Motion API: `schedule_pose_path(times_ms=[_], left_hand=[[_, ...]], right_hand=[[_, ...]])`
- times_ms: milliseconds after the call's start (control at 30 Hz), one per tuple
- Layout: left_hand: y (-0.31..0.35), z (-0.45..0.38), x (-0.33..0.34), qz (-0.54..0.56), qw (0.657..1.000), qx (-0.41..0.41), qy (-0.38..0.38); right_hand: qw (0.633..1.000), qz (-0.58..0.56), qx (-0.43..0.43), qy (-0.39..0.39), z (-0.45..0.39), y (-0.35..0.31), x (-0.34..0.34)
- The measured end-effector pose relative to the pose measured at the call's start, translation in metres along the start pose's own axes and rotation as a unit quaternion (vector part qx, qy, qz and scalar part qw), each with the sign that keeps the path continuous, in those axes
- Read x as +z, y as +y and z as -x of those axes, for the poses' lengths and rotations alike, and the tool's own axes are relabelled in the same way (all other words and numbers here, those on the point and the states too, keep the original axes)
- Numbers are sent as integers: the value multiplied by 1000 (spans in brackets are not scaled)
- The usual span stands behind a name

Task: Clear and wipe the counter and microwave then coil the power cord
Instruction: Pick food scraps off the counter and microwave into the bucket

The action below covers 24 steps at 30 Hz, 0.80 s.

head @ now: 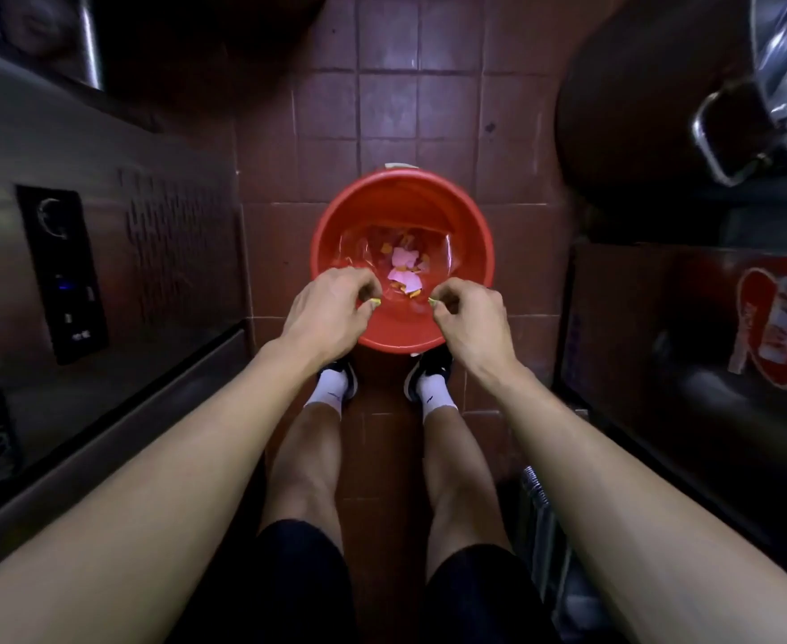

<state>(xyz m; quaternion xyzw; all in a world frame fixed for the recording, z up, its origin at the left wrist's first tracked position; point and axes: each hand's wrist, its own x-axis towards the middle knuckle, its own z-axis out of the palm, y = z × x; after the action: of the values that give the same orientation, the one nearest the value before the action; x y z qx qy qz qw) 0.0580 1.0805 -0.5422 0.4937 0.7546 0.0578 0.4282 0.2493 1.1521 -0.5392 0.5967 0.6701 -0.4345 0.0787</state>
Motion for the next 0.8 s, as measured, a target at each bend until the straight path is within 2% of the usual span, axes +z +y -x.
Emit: schedule_pose_path(times_ms=[533,800], left_hand=[[-79,-110,101,-6,999,-20,-33],[-84,-127,118,-6,998,-42,-47]], right_hand=[[999,31,17,-27,-121,60,116],[999,24,42,-17,-123,81,126]])
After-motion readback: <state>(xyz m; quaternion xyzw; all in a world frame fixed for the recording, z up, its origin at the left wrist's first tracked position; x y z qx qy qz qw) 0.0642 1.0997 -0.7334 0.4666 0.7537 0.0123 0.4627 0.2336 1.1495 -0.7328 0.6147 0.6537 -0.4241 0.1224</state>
